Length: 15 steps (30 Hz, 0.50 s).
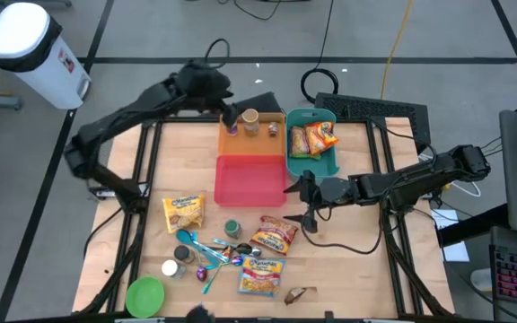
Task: Pick & Place Food Item
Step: Put the red noodle pack into the blue bin
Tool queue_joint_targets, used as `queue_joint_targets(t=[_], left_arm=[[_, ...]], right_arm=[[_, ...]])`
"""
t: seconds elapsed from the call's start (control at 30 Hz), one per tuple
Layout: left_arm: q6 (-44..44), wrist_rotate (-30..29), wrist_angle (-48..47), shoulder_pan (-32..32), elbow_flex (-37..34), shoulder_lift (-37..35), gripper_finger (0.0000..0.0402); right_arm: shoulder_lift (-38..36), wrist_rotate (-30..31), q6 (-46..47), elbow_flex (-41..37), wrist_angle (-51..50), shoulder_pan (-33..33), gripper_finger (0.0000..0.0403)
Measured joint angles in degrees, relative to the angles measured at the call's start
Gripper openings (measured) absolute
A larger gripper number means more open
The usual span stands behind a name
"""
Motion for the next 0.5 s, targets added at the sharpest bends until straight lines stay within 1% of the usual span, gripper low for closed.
queue_joint_targets(t=[0.1, 0.23, 0.3, 0.37, 0.5], left_arm=[[1.8, 0.5, 3.3, -3.9, -3.9, -5.4, 0.0376], [1.5, 0.3, 13.3, -9.3, -14.4, -12.5, 0.0378], [1.5, 0.2, 18.0, -11.5, -20.6, -16.2, 0.0375], [1.5, 0.2, 22.2, -13.4, -26.7, -19.9, 0.0371], [0.7, -2.6, 27.5, -15.3, -37.5, -27.6, 0.0363]], right_arm=[[0.0, 0.0, 4.2, 0.0, 0.4, 0.0, 0.0392], [0.0, 0.0, 10.7, 0.0, 0.9, 0.0, 0.0392], [0.0, 0.0, 12.5, 0.0, 0.8, 0.3, 0.0392], [0.0, 0.0, 12.5, 0.0, 0.6, 0.8, 0.0392], [0.0, -0.1, 9.9, -1.5, 3.3, 2.8, 0.0392]])
